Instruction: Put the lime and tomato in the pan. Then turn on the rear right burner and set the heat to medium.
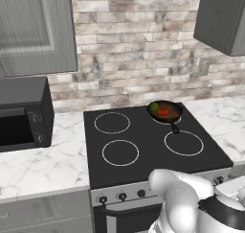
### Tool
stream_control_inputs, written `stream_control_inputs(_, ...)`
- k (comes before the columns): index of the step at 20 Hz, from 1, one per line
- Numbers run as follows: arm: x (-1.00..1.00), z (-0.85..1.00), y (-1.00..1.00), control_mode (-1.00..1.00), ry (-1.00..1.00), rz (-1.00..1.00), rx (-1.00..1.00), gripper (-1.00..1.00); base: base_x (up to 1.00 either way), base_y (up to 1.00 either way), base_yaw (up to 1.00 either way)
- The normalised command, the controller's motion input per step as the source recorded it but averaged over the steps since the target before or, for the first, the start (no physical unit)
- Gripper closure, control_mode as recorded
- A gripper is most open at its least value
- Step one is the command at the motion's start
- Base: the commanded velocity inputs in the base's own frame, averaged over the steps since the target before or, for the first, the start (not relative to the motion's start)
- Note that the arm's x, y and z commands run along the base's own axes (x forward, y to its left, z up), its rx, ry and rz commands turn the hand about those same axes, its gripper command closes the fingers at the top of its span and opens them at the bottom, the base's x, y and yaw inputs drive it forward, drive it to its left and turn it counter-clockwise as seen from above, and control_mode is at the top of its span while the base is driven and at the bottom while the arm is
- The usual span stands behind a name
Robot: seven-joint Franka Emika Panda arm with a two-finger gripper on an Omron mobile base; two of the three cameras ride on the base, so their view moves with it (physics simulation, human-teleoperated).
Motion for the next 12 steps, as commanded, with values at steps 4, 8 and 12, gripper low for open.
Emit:
stream_control_inputs(4,-0.16,-0.02,0.22,-1.00,-0.03,0.00,0.16,-1.00,0.00,0.00,0.00)
stream_control_inputs(8,-0.23,0.00,0.31,-1.00,-0.02,0.00,0.08,-1.00,0.00,0.00,0.00)
stream_control_inputs(12,-0.08,0.00,0.38,-1.00,-0.02,0.00,0.01,-1.00,0.00,0.00,0.00)
